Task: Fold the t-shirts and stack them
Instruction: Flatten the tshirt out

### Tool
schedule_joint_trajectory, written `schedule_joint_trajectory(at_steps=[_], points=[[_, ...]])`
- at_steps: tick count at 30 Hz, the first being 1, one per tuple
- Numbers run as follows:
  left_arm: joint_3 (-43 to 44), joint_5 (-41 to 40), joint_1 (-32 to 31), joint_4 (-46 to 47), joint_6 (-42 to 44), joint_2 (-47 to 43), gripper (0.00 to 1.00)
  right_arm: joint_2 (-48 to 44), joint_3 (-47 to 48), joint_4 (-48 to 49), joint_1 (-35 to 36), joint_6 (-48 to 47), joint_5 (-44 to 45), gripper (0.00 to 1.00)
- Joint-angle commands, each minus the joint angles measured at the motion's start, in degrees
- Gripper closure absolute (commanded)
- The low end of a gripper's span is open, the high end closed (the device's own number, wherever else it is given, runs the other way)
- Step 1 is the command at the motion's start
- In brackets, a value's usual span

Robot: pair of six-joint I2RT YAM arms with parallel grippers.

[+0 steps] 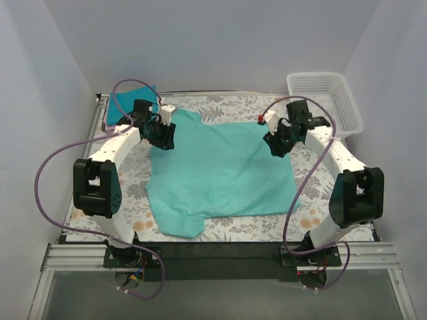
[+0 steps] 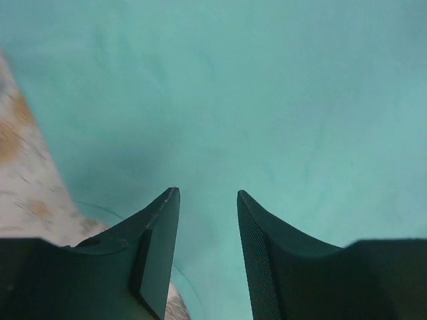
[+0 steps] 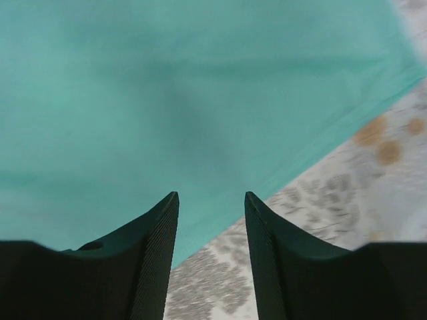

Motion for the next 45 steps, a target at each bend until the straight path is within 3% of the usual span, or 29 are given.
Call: schedule_joint_trajectory(at_steps=[1,4,9,15,19,20,23,26,30,34,38,45], points=[[-10.7,1.0,0.0,-5.7,-0.9,-4.6,0.62,0.3,-8.7,-8.9,-0.2,0.2,-3.5,0.58],[-14.9,-1.3,0.0,-4.4,-1.5,-4.1,0.62,3.5,-10.6,-7.0,-0.2,1.8,-1.3,0.63],[-13.0,-4.4,0.0,-3.1,-2.4,1.9,0.63,9.7,-10.1,-1.8,-0.2,3.7,1.4,0.64],[-0.8,-6.4,0.0,-2.1,-3.8,15.7,0.66,21.4,-3.4,4.1,-0.4,5.3,7.4,0.68],[13.8,-6.6,0.1,-5.1,-4.3,25.9,0.66,27.7,6.7,4.2,-0.8,6.2,9.6,0.68],[19.1,-5.9,0.1,-7.2,-3.9,27.3,0.66,28.1,8.8,4.1,-0.9,6.2,9.7,0.68],[21.9,-2.0,0.3,-9.1,-0.5,23.2,0.63,25.7,13.4,0.6,-0.9,5.1,7.3,0.63],[18.4,5.8,1.1,-10.7,5.0,15.8,0.53,17.3,9.8,-1.8,-0.7,2.6,2.4,0.59],[4.0,11.4,1.2,-13.4,14.6,-0.5,0.5,3.4,-0.6,-2.8,1.0,1.3,1.0,0.58],[-16.0,12.0,0.5,-15.1,21.7,-18.9,0.5,-4.0,-12.0,-5.1,1.4,0.6,3.0,0.63],[-28.4,9.5,-2.9,-16.0,26.5,-27.6,0.51,-9.6,-20.6,-5.8,1.5,-3.5,8.0,0.66],[-36.8,5.9,-9.2,-9.0,26.2,-30.1,0.5,-11.3,-28.7,3.9,1.5,-5.1,14.3,0.59]])
